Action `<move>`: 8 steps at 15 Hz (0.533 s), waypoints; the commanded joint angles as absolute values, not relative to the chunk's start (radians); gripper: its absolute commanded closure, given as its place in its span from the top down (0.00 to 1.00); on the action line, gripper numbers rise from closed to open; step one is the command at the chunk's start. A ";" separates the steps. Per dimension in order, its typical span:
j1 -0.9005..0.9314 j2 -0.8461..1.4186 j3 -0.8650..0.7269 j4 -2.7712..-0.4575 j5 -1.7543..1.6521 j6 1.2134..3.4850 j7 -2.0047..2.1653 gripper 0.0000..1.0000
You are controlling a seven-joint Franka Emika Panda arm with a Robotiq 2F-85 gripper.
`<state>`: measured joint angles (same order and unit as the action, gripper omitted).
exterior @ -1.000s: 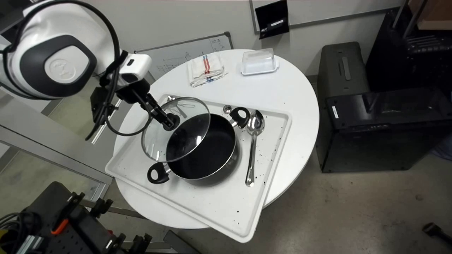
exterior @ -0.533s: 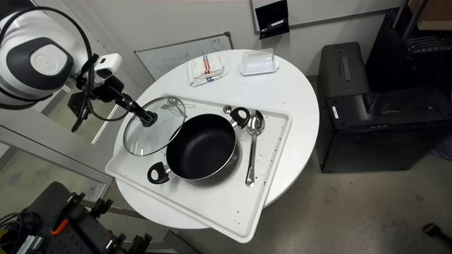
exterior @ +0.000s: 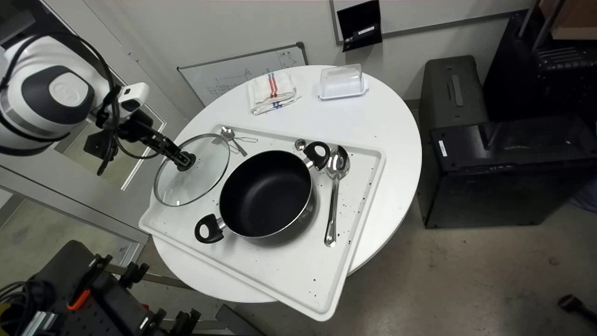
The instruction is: Place the pot's lid onto the table
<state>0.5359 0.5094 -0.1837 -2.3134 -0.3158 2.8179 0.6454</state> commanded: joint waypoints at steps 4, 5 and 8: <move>0.521 0.678 -0.168 -2.199 -0.273 2.880 0.624 0.24; 0.524 0.707 -0.173 -2.183 -0.266 2.888 0.623 0.24; 0.530 0.779 -0.179 -2.143 -0.236 2.895 0.615 0.24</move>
